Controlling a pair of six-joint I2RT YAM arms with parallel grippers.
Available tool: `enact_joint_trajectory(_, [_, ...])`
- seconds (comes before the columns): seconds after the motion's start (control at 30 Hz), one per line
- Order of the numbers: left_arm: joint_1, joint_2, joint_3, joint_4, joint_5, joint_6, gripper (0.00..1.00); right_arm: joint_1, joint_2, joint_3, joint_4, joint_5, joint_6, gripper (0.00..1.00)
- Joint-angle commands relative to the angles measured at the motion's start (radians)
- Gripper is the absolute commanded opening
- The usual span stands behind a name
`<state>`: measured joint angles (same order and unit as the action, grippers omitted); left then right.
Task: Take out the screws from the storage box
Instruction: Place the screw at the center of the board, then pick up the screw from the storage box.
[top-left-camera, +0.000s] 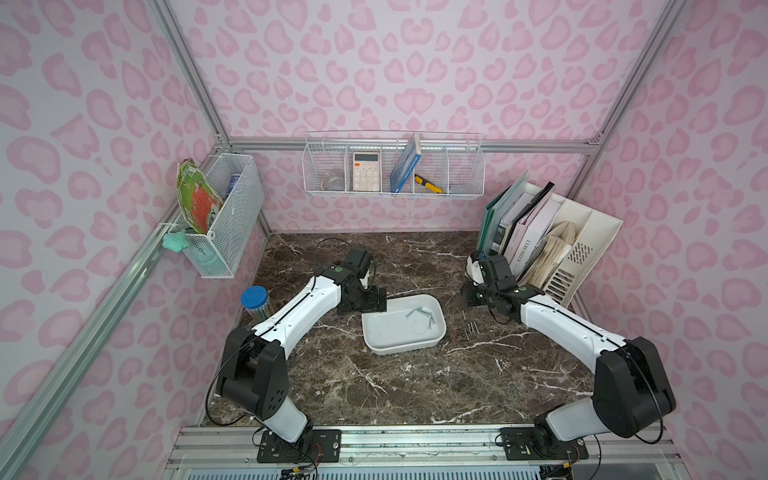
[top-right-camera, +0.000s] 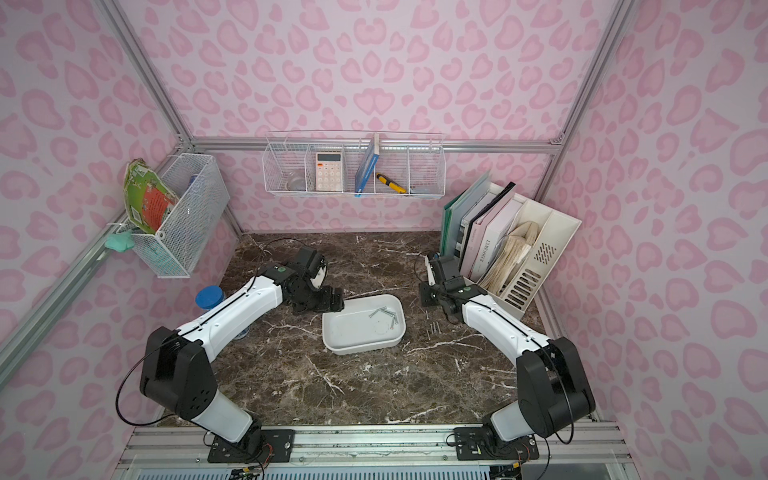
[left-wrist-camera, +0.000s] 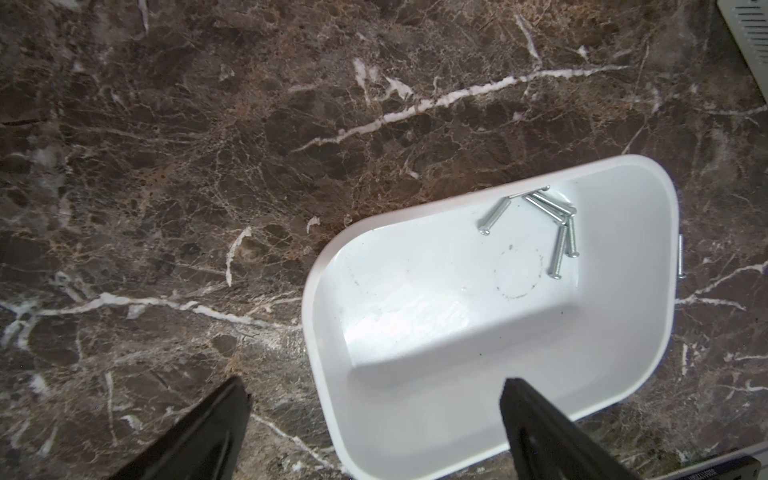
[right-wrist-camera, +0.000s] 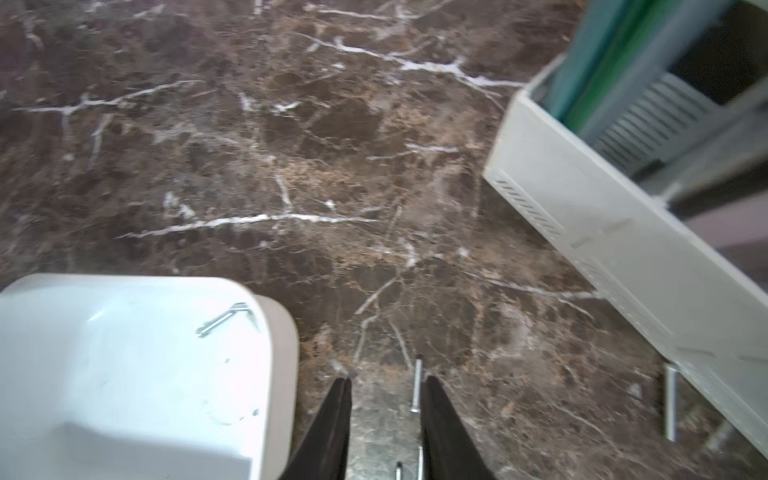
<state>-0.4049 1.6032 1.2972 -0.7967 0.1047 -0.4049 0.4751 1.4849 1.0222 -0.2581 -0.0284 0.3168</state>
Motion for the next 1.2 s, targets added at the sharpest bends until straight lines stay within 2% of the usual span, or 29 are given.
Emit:
enact_joint_trajectory(0.0, [0.0, -0.018, -0.014, 0.033, 0.006, 0.013, 0.99, 0.086, 0.033, 0.056, 0.006, -0.061, -0.015, 0.35])
enact_joint_trajectory(0.17, [0.0, -0.032, -0.019, 0.039, -0.021, 0.011, 0.99, 0.247, 0.162, 0.178, -0.06, 0.039, -0.06, 0.32])
enact_joint_trajectory(0.27, [0.001, -0.032, -0.017, 0.033, -0.035, 0.009, 0.99, 0.279, 0.244, 0.23, -0.111, 0.058, -0.067, 0.25])
enact_joint_trajectory(0.63, [0.001, -0.002, 0.001, 0.004, -0.045, 0.006, 0.98, 0.293, 0.401, 0.276, -0.194, 0.123, -0.083, 0.22])
enact_joint_trajectory(1.17, [0.0, 0.017, 0.008, -0.004, -0.033, 0.011, 0.98, 0.292, 0.52, 0.378, -0.23, 0.196, -0.098, 0.19])
